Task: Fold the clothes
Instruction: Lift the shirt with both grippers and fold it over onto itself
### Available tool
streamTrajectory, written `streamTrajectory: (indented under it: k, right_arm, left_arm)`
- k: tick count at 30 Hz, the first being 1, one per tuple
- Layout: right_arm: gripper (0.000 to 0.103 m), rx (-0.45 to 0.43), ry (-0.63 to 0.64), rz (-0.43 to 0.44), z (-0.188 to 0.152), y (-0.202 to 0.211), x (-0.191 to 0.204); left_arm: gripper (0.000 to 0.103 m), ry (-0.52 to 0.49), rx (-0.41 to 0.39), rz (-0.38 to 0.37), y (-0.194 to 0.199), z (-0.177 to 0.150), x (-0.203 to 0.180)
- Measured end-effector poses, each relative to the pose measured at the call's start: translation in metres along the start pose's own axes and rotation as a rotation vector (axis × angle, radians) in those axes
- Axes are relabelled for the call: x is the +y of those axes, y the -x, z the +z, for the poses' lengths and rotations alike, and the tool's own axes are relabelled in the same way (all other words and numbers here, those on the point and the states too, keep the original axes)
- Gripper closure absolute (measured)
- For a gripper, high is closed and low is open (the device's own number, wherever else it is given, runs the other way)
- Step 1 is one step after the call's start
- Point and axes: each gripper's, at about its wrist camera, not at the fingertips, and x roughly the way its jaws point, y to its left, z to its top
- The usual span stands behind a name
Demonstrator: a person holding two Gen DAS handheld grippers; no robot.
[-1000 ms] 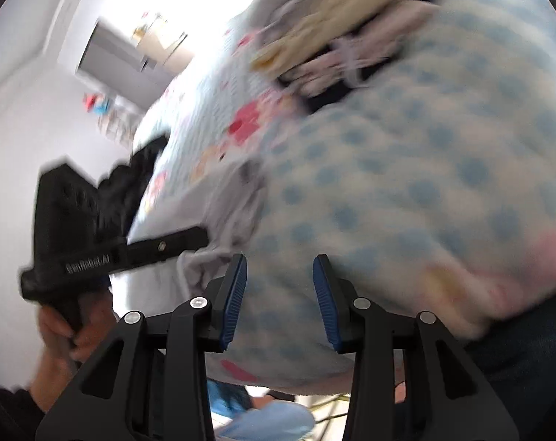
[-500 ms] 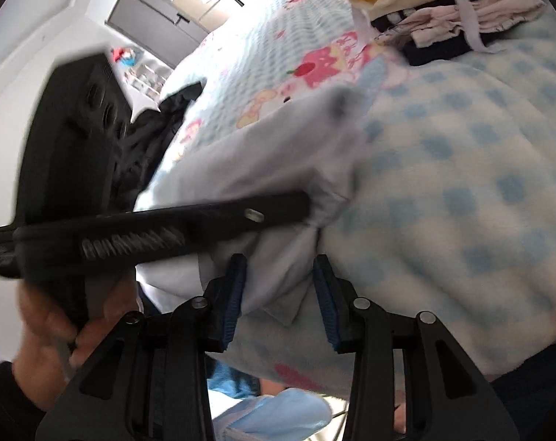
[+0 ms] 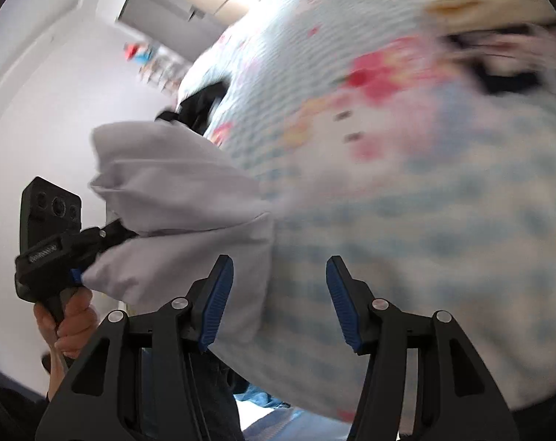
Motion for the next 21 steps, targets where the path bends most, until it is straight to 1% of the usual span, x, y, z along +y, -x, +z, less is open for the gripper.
streamTrajectory:
  k: [4,5,6,8,9,11,12,14,17,21]
  right_arm:
    - [0.048,0.071,0.065,0.012,0.009,-0.050,0.043]
    - [0.048,0.087,0.077,0.016,0.010,-0.061,0.053]
    - [0.048,0.099,0.092,0.014,0.007,-0.068,0.062]
    - [0.042,0.113,0.120,-0.012,0.006,-0.082,0.078]
    - [0.040,0.120,0.135,-0.027,0.005,-0.089,0.085]
    - [0.037,0.127,0.146,-0.046,0.005,-0.093,0.091]
    - [0.035,0.130,0.150,-0.055,0.004,-0.096,0.093]
    - [0.035,0.137,0.141,-0.082,0.005,-0.100,0.094]
    - [0.035,0.136,0.128,-0.086,0.010,-0.100,0.101]
    - [0.035,0.106,0.145,-0.079,0.010,-0.080,0.109]
  left_arm:
    - [0.091,0.105,-0.060,0.050,0.034,0.001,0.053]
    - [0.088,0.135,-0.066,0.059,0.039,-0.001,0.066]
    - [0.083,0.164,-0.065,0.068,0.043,-0.003,0.078]
    - [0.036,0.190,-0.063,0.087,0.048,-0.009,0.096]
    - [0.034,0.202,-0.062,0.096,0.050,-0.012,0.104]
    - [0.034,0.171,-0.075,0.045,0.055,-0.021,0.110]
    - [0.034,0.154,-0.082,0.036,0.057,-0.024,0.110]
    - [0.034,0.107,-0.097,0.057,0.053,-0.027,0.106]
    - [0.034,0.032,-0.078,0.105,0.041,-0.028,0.097]
    - [0.033,0.004,-0.056,0.116,0.044,-0.032,0.101]
